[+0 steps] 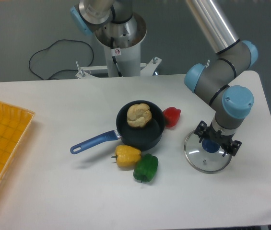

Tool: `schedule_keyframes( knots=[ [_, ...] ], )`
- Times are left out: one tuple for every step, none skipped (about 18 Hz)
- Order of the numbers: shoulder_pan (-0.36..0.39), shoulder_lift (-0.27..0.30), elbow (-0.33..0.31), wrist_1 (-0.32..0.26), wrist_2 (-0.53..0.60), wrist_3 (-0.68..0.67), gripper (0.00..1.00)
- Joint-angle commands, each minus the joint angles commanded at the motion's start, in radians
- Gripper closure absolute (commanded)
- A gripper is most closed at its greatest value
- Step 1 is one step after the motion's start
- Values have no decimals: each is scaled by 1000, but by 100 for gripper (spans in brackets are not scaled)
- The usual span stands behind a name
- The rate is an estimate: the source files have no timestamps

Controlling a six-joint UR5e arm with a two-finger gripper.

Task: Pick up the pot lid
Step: 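Lower the gripper onto the blue knob and close on it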

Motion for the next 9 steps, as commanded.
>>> schedule_keyframes(
  knots=[
    [0, 0, 2, -2, 0, 0, 15],
    [0, -2, 2, -2, 2, 0, 16],
    [0, 0, 0, -2, 2, 0, 20],
    [2, 0, 0, -2, 2, 0, 24],
    [0, -2, 2, -2, 2, 2, 26],
    [0, 0, 0, -2, 2, 2, 29],
    [2, 0, 2, -2, 2, 2, 30],
    [0, 0, 0, -2, 2, 6, 31],
    [0, -2, 0, -2, 2, 11, 34]
  ],
)
